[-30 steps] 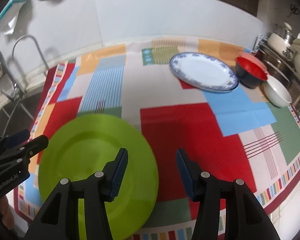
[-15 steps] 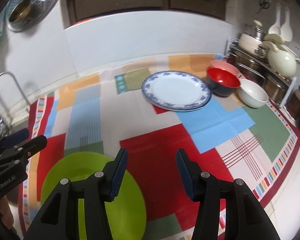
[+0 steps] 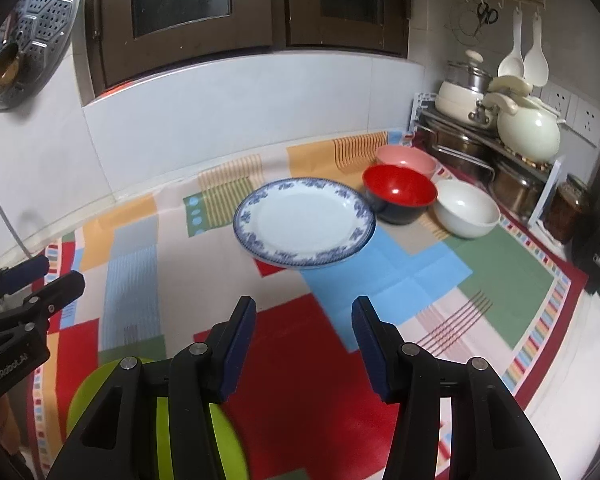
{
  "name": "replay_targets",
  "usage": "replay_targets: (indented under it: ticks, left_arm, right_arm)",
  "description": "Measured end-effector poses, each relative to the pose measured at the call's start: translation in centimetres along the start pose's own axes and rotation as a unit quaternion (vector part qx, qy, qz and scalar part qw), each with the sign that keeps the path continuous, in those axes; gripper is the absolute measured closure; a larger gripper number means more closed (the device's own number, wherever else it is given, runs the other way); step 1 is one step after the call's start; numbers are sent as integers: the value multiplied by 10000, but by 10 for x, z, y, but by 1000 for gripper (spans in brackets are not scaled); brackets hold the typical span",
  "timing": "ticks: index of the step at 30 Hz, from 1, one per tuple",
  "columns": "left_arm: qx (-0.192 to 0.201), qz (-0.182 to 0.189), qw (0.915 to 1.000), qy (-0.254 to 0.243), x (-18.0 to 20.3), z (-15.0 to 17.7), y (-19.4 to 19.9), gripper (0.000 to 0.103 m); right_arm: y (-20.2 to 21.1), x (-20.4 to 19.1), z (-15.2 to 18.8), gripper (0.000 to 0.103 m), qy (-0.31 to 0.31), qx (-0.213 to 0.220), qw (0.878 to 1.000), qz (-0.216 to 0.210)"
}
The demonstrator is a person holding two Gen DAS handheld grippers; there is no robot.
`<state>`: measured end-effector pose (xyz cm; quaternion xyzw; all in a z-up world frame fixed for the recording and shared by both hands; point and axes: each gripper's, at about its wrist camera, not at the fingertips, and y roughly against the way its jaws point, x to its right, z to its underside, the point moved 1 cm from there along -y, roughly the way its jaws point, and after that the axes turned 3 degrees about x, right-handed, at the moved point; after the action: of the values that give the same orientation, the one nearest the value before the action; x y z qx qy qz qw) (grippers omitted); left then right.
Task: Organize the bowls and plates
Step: 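Move both grippers to the rim of the second blue-and-white plate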
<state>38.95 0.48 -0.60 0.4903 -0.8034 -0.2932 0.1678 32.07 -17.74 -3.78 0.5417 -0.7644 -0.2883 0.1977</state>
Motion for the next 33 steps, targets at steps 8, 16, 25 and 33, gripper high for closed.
replay_targets:
  ticks: [8, 16, 25, 33]
  left_arm:
    - [25, -86, 9999, 54, 21, -21, -18, 44]
    - [-10, -193, 9998, 47, 37, -42, -46, 44]
    - [-251, -202, 9995, -36, 46, -59, -95, 44]
    - [-549, -105, 9984, -125, 43, -70, -151, 44]
  right_arm:
    - [-13, 26, -21, 52, 44, 112, 9999, -70]
    - [-38, 54, -41, 52, -117, 158, 9998, -69]
    - [-82, 72, -54, 52, -298, 4, 9995, -108]
    - [-134, 82, -56, 52, -532, -369, 9979, -73]
